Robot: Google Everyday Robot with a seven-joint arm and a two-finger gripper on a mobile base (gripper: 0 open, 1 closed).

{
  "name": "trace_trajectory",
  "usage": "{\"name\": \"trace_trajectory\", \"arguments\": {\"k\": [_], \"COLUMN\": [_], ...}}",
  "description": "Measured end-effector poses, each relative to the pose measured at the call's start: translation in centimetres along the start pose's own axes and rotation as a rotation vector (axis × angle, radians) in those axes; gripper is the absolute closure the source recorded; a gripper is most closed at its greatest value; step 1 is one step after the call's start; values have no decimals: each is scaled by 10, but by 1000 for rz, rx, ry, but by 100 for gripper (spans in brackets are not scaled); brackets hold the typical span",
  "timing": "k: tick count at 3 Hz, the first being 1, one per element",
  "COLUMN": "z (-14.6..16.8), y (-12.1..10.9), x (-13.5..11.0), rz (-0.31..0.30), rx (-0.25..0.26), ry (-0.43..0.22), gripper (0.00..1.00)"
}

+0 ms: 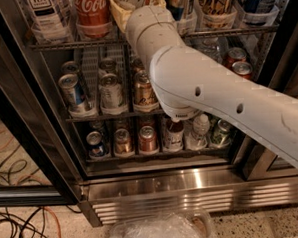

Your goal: Pick 7up can from top shelf of fridge

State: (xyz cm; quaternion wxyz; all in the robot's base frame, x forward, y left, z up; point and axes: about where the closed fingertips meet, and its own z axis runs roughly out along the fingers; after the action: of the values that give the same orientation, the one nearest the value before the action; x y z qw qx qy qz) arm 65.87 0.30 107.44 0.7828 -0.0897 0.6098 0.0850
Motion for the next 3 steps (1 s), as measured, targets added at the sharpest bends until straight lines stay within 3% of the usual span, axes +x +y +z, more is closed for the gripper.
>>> {"name": "trace_trajectory", "arguments": {"k": [2, 3], "z": [0, 0], "y": [0, 0], "x": [0, 0], "rz": [0, 0], "rx": [0, 0], "ry": [0, 0], "gripper": [95, 100]}}
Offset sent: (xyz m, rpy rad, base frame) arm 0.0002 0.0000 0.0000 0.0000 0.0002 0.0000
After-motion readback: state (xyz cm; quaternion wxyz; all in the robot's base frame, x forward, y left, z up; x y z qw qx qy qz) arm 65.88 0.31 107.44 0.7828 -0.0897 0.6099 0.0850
